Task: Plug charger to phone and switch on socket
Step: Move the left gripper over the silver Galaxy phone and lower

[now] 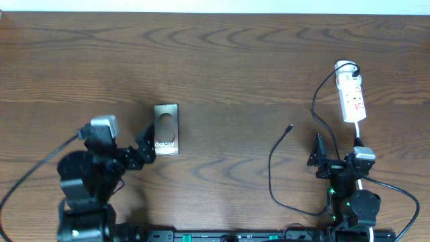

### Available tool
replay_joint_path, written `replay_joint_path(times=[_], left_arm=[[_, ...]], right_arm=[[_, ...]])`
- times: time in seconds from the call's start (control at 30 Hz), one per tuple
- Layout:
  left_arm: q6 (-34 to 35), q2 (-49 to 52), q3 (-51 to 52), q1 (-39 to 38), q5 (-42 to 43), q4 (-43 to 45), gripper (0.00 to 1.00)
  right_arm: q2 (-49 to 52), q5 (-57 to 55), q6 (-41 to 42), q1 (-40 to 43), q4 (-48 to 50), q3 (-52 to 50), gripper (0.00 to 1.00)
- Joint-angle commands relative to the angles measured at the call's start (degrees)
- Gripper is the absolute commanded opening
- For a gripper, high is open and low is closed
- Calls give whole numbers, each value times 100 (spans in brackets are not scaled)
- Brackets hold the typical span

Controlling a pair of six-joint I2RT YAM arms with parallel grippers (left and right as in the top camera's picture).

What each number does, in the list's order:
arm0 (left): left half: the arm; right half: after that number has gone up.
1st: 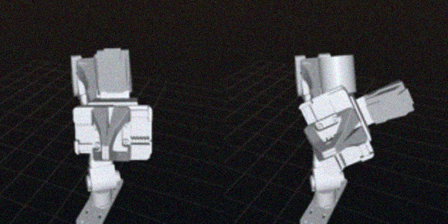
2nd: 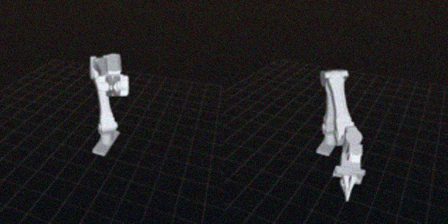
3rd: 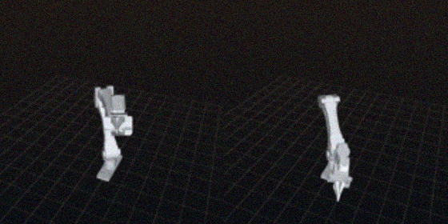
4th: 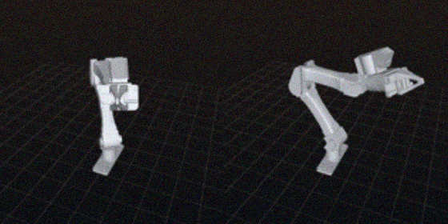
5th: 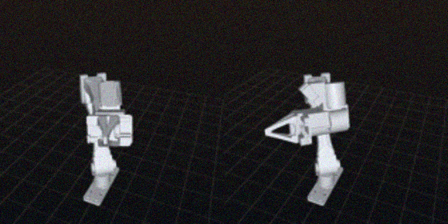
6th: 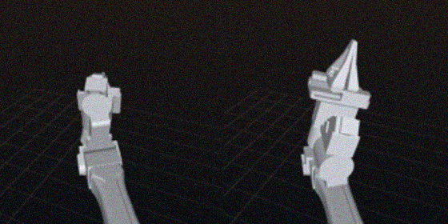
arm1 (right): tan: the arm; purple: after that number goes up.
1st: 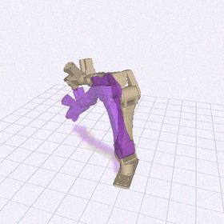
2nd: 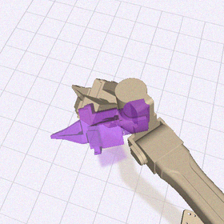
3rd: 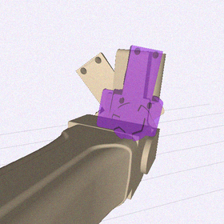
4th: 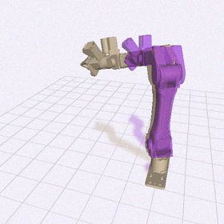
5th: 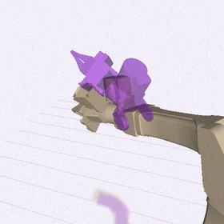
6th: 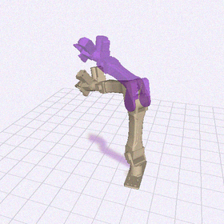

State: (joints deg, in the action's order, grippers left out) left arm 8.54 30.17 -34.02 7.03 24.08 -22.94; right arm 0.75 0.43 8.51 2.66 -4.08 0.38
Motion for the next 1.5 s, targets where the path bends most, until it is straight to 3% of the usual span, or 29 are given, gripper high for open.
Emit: replay_joint_path(times=[0.0, 0.3, 0.47, 0.73, 1.1, 1.47], left_arm=[[-101, 610, -970, 22, 190, -535, 98], [-428, 2406, -3268, -74, 151, -2251, 98], [-426, 3163, -4065, -673, -994, -2863, 98], [-424, 3744, -4166, -1895, -2516, -2999, 98], [-417, 4850, -4131, -2013, -2345, -3270, 98], [168, 6260, -4109, -2006, -2343, -3272, 98]], right_arm=[[0, -9, -44, -50, -24, -7, 99], [0, -9, -44, -50, -24, -7, 99], [0, -9, -44, -50, -24, -7, 99], [0, -9, -44, -50, -24, -7, 99], [0, -9, -44, -50, -24, -7, 99], [0, -9, -44, -50, -24, -7, 99]])
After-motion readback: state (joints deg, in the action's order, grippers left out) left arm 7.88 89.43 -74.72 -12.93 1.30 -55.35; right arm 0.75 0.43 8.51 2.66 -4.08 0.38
